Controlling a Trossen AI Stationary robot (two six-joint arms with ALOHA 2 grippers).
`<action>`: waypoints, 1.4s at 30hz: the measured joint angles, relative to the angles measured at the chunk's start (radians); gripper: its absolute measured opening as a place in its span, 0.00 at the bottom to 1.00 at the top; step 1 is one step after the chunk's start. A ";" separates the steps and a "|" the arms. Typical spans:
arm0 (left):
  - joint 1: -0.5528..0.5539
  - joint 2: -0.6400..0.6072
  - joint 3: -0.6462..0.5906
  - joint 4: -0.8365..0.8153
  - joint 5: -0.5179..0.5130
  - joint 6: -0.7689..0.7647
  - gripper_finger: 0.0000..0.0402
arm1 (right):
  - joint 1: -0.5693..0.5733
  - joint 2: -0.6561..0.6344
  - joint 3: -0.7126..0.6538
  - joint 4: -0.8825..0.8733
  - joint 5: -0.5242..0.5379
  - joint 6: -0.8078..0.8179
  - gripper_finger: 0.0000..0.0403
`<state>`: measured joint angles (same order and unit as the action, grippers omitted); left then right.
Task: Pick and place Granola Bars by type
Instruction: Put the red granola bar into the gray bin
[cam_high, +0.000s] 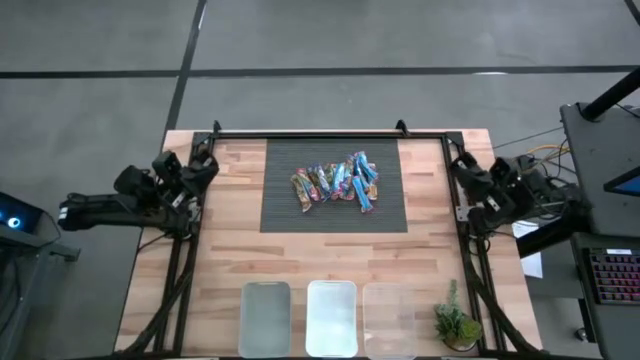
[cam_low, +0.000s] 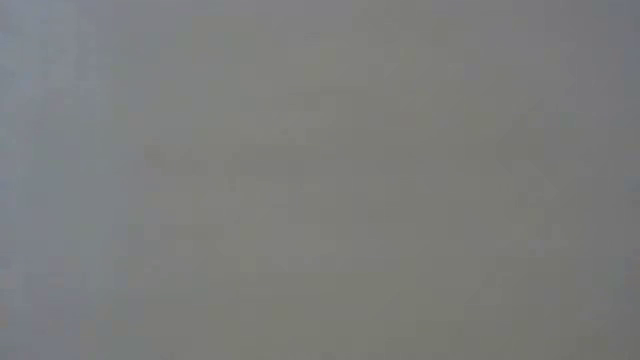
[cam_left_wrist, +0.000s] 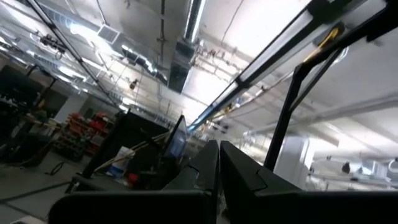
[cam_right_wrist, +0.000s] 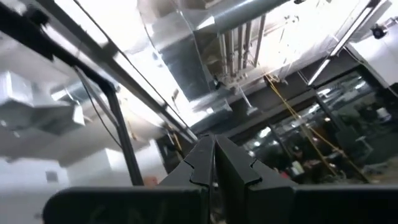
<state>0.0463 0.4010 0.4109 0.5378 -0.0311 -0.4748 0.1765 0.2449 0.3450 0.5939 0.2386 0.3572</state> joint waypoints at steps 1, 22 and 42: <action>0.000 0.024 0.033 -0.031 0.011 0.008 0.00 | 0.000 0.026 0.039 -0.032 0.000 -0.007 0.02; 0.000 0.343 0.542 -0.373 0.171 0.250 0.00 | 0.000 0.459 0.681 -0.619 -0.001 -0.081 0.02; 0.009 0.438 0.827 -0.822 0.006 0.366 0.00 | 0.000 0.618 1.028 -1.061 0.210 -0.080 0.02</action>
<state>0.0553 0.8393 1.2378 -0.2843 -0.0249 -0.1086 0.1761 0.8631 1.3732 -0.4669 0.4486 0.2768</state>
